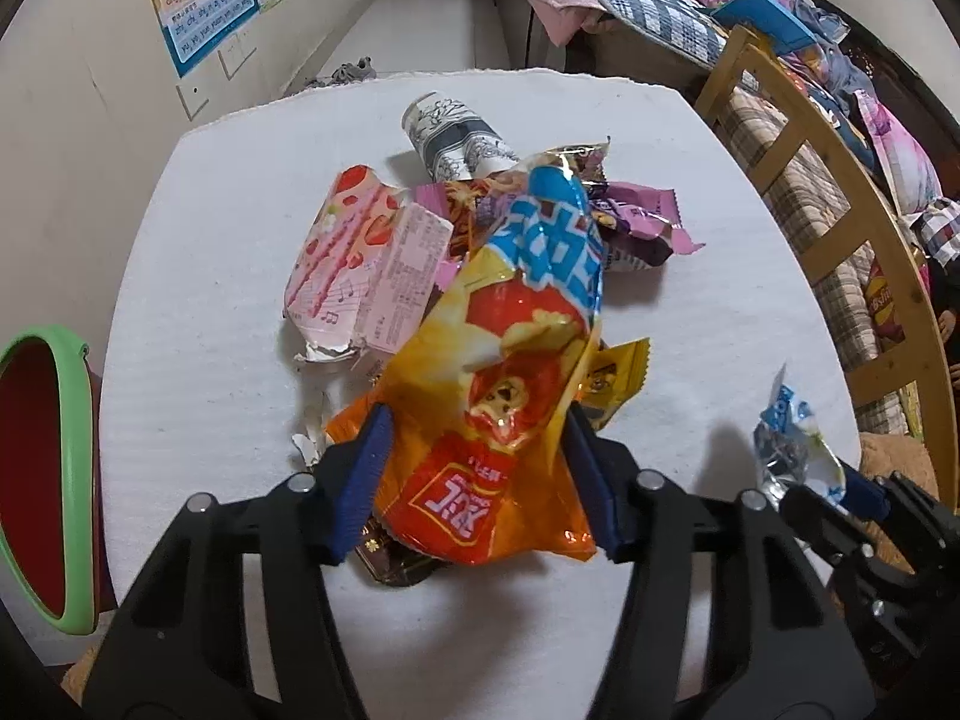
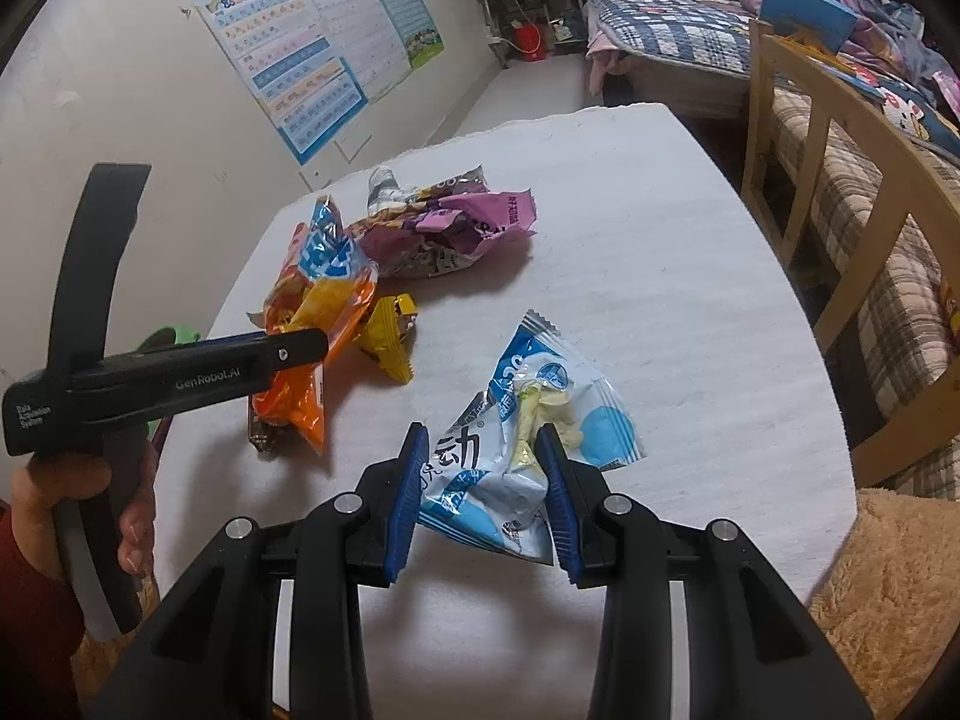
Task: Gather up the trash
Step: 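Grasp the orange chip bag with the left tool while the right tool grasps the blue-white snack bag, then carry the orange chip bag with the left tool while the right tool carries the blue-white bag to the bin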
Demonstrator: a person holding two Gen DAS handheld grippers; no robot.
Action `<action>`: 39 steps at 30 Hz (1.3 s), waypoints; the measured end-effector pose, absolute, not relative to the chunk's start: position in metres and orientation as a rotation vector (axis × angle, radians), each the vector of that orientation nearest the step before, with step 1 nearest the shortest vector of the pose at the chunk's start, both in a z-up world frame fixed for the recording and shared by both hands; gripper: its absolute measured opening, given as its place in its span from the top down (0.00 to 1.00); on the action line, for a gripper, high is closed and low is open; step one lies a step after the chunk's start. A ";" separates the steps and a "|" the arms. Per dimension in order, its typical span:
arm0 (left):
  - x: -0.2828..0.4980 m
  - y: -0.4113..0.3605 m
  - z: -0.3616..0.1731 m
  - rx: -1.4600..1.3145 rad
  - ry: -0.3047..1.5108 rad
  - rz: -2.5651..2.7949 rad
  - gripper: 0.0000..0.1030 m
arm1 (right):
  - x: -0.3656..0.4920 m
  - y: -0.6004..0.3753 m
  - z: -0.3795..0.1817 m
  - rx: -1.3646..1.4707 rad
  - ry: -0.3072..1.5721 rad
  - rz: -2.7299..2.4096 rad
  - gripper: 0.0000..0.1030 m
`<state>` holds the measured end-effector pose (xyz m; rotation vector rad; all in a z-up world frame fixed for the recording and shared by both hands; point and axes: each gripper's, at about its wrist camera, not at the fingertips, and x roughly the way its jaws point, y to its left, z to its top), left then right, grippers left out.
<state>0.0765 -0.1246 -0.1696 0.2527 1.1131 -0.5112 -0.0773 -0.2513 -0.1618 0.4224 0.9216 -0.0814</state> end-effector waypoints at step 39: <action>0.076 -0.121 -0.157 0.191 1.089 -0.485 0.44 | -0.084 -0.260 -0.162 0.483 0.900 -0.086 0.64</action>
